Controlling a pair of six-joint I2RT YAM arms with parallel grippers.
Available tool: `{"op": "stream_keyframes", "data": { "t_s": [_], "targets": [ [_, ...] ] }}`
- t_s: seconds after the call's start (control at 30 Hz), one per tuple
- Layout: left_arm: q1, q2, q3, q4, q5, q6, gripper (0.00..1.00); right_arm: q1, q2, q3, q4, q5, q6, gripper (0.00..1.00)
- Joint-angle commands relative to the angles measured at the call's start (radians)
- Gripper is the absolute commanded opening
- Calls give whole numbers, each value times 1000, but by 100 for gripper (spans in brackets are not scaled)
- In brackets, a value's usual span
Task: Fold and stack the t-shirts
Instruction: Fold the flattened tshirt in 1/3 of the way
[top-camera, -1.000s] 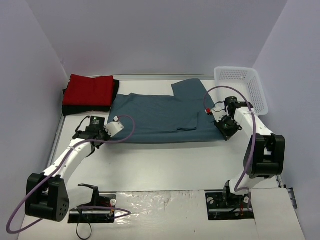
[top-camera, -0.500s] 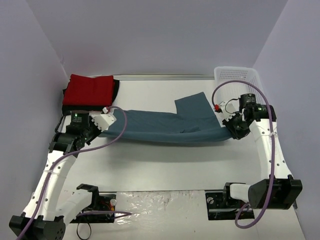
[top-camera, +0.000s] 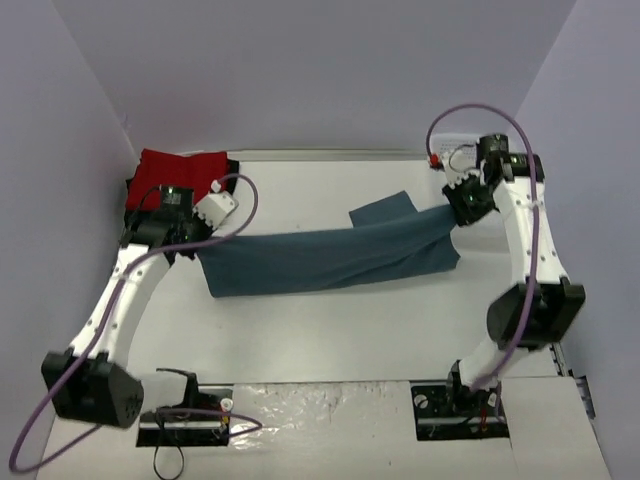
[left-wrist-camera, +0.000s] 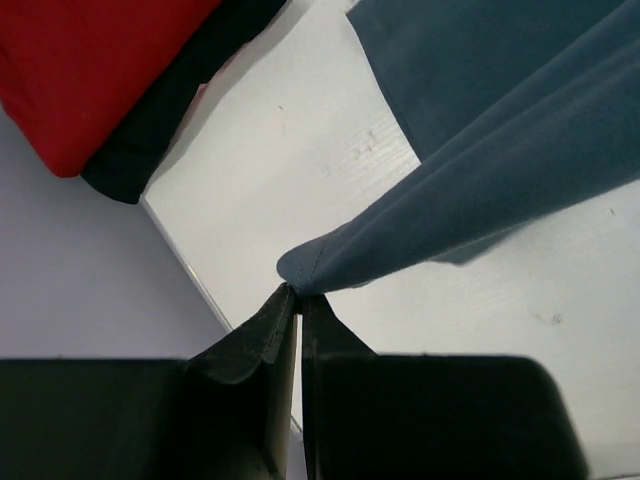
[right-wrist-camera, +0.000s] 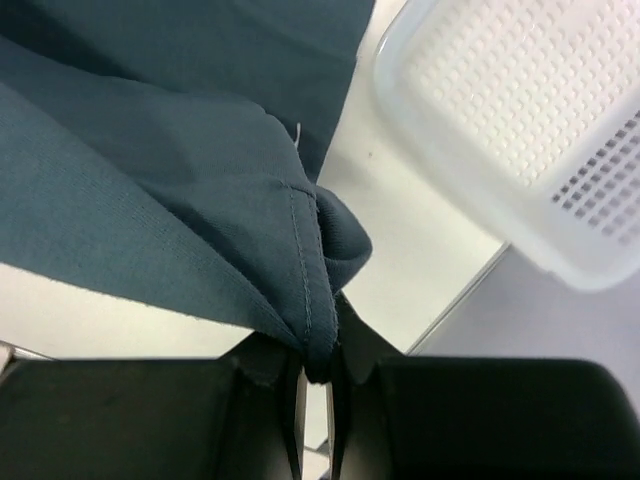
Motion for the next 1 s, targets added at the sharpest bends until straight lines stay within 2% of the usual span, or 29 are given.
{"op": "stream_keyframes", "data": {
  "t_s": [0.0,0.07,0.1,0.17,0.23,0.27,0.33,0.4,0.53,0.57,0.63,0.83,0.9,0.97],
  "targets": [
    [26,121,96,81,-31,-85,2,-8,175,196,32,-47,79,0],
    [40,214,184,86,3,-100,2,-2,252,289,32,-50,116,0],
    [45,248,223,90,1,-112,2,1,319,386,29,-52,128,0],
    [58,348,361,74,-7,-129,2,9,420,500,12,-38,156,0],
    [68,447,474,49,-8,-145,3,14,485,694,-6,-23,176,0],
    [72,474,593,14,-2,-160,2,15,540,761,-17,-20,194,0],
    [72,508,689,-6,9,-177,2,20,562,887,-28,-18,208,0],
    [72,497,766,4,32,-201,2,28,522,901,10,-40,225,0],
    [74,335,731,81,67,-237,2,35,344,776,151,-50,253,0],
    [74,301,710,101,79,-241,2,34,261,697,187,-64,253,0],
    [74,186,607,124,81,-237,2,35,180,613,205,-84,247,0],
    [77,-73,284,95,55,-153,2,34,-127,202,221,-84,199,0],
    [78,-132,214,81,44,-143,2,35,-248,45,218,-80,188,0],
    [88,-210,151,69,32,-156,2,32,-367,-36,218,-60,193,0]
  ]
}}
